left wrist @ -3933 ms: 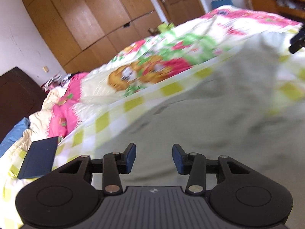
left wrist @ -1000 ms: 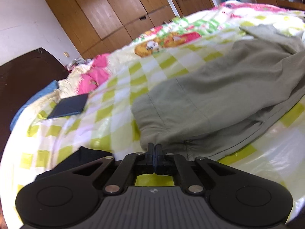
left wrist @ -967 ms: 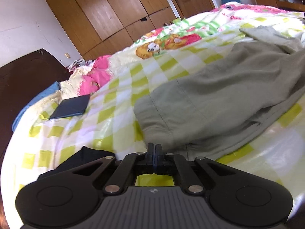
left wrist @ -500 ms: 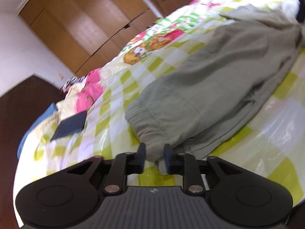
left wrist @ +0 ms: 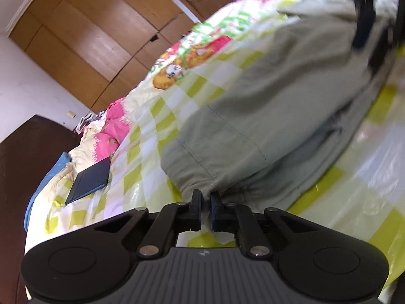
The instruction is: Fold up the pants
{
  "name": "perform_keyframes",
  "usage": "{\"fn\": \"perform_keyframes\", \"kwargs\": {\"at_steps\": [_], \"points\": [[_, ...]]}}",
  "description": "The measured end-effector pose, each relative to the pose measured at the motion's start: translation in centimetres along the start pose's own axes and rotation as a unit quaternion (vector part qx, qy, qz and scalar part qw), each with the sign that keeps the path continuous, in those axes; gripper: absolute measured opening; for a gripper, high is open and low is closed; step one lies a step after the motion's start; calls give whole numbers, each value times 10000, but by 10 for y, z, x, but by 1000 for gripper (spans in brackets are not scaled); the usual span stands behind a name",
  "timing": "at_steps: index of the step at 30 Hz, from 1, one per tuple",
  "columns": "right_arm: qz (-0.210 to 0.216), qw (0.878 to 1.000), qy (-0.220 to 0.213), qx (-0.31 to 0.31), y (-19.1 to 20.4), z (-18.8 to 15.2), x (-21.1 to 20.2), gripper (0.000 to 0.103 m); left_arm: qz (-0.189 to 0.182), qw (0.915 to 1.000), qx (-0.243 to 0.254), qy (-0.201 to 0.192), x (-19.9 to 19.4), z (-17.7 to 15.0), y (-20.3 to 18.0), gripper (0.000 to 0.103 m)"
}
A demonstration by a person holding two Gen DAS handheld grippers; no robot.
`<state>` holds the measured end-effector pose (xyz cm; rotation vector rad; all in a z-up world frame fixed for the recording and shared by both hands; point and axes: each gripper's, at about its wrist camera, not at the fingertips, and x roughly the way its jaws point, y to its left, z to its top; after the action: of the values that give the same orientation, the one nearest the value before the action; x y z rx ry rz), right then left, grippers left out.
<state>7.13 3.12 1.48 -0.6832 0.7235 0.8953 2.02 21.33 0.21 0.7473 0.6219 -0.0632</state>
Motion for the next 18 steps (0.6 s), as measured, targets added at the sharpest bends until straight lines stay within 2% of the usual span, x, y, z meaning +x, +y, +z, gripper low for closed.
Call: {"fn": "perform_keyframes", "kwargs": {"at_steps": [2, 5, 6, 7, 9, 11, 12, 13, 14, 16, 18], "points": [[17, 10000, -22, -48, 4, 3, 9, 26, -16, 9999, -125, -38, -5, 1, 4, 23], [-146, 9999, -30, -25, 5, 6, 16, 20, -24, 9997, -218, -95, -10, 3, 9, 23], [-174, 9998, 0, 22, 4, 8, 17, 6, -12, 9997, -227, -109, -12, 4, 10, 23], [-157, 9999, 17, 64, 3, 8, 16, 1, -10, 9997, -229, -110, -14, 4, 11, 23], [-88, 9999, -20, 70, 1, 9, 7, 1, 6, 9996, -259, -123, -17, 2, 12, 23], [-58, 9999, -134, -5, 4, 10, -3, 7, -17, 9996, -271, -91, -18, -2, 12, 23], [-15, 9998, -201, -46, 7, 11, -5, 17, -5, 9996, -283, -77, -18, -4, 11, 23], [28, 9998, -194, -107, 11, 12, -5, 35, -19, 9995, -305, -42, -17, -5, 10, 23], [72, 9997, -191, -142, 14, 13, -2, 41, -37, 9995, -326, -16, -16, -6, 8, 23], [138, 9995, -154, -255, 21, 13, 8, 43, -60, 9995, -320, 4, -15, -8, 5, 22], [184, 9992, -84, -337, 26, 13, 18, 34, -90, 9995, -311, 18, -17, -10, 3, 22]]}}
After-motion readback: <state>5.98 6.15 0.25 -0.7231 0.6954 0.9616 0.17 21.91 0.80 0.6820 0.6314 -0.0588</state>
